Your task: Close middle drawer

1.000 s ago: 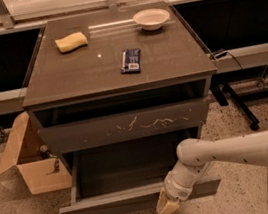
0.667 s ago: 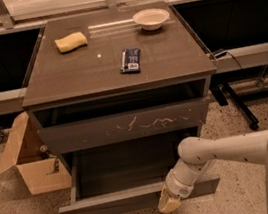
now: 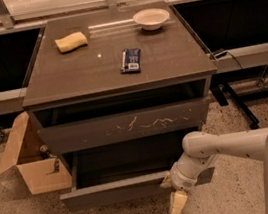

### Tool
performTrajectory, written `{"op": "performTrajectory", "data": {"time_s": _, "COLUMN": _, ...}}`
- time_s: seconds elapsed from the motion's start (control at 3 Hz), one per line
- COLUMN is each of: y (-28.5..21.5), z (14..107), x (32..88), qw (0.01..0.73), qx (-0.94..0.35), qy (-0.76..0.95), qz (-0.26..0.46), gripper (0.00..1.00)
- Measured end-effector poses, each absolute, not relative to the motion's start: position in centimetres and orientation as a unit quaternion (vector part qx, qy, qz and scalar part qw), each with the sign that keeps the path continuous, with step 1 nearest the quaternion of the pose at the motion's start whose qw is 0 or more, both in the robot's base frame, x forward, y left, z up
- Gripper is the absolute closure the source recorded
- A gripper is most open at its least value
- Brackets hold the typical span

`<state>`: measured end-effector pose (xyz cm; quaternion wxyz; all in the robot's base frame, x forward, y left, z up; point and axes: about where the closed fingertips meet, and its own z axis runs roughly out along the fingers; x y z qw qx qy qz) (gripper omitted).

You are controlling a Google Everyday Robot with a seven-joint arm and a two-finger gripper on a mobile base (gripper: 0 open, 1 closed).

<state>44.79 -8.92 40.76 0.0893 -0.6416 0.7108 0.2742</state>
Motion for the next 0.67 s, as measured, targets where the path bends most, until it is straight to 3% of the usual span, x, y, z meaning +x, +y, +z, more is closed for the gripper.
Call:
{"op": "performTrajectory", "data": {"time_s": 0.33, "y": -9.8, "z": 40.8, "x": 46.0, "qw": 0.093, "qx": -0.643, "qy": 0.711, "qz": 0.269, "gripper": 0.0}}
{"op": "performTrajectory", "data": {"time_s": 0.67, "y": -10.6, "z": 40.9, "x": 47.2, "qw": 0.096, "qx": -0.649, "qy": 0.708, "qz": 0.263, "gripper": 0.15}}
